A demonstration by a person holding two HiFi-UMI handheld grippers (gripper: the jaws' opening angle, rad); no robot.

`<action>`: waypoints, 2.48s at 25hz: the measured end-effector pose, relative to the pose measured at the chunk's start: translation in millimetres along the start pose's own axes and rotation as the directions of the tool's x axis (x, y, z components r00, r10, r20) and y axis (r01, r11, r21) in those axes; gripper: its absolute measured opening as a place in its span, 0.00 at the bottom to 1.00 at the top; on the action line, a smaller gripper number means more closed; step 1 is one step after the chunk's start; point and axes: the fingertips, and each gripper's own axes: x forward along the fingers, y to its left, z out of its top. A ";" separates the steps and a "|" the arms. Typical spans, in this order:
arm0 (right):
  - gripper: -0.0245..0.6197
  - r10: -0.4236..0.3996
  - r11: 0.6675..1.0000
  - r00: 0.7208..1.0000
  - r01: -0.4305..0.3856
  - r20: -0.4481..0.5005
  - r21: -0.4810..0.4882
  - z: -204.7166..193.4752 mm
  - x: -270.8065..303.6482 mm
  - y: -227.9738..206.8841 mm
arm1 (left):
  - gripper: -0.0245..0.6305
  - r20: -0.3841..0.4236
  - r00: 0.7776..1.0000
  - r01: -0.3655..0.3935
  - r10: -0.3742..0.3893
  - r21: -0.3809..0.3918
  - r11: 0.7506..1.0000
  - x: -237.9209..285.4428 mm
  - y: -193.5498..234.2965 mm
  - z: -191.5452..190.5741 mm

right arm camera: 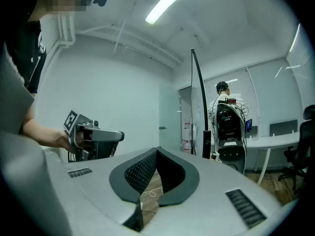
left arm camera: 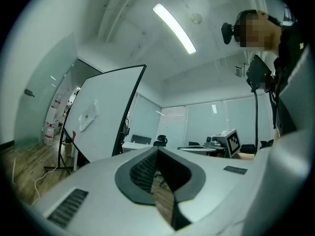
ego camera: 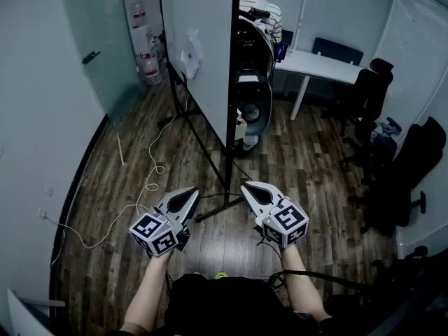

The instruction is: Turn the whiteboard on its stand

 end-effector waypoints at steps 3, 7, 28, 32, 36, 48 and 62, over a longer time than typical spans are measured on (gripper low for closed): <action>0.05 -0.013 1.000 1.000 0.013 0.006 0.010 -1.0 -2.1 -4.9 | 0.07 -0.004 1.000 0.012 -0.012 0.000 1.000 7.1 -5.1 -2.6; 0.06 -0.019 1.000 0.999 0.018 0.027 0.021 -0.9 -5.9 -7.8 | 0.07 -0.011 1.000 0.021 -0.021 -0.011 1.000 12.8 -11.4 -8.6; 0.08 0.008 0.998 0.997 -0.003 -0.075 0.070 -30.7 38.3 -27.1 | 0.07 -0.020 1.000 -0.002 0.001 -0.042 0.999 30.6 35.4 -14.5; 0.09 -0.020 0.998 0.998 0.023 -0.059 0.054 -18.7 52.0 -45.3 | 0.07 -0.005 1.000 0.016 -0.016 -0.026 1.000 48.2 51.7 -3.5; 0.09 -0.035 0.998 0.998 0.037 -0.054 0.043 -10.4 69.3 -61.2 | 0.07 0.001 1.000 0.025 -0.025 -0.023 0.999 61.8 69.2 5.0; 0.15 -0.086 0.996 0.994 0.088 -0.063 0.022 10.2 128.2 -104.3 | 0.07 0.003 0.999 0.034 -0.034 -0.008 0.999 95.5 124.3 27.2; 0.30 -0.260 0.966 0.963 0.259 -0.076 -0.018 30.3 166.0 -177.2 | 0.07 -0.014 0.994 0.107 -0.107 -0.015 0.994 147.6 181.4 46.5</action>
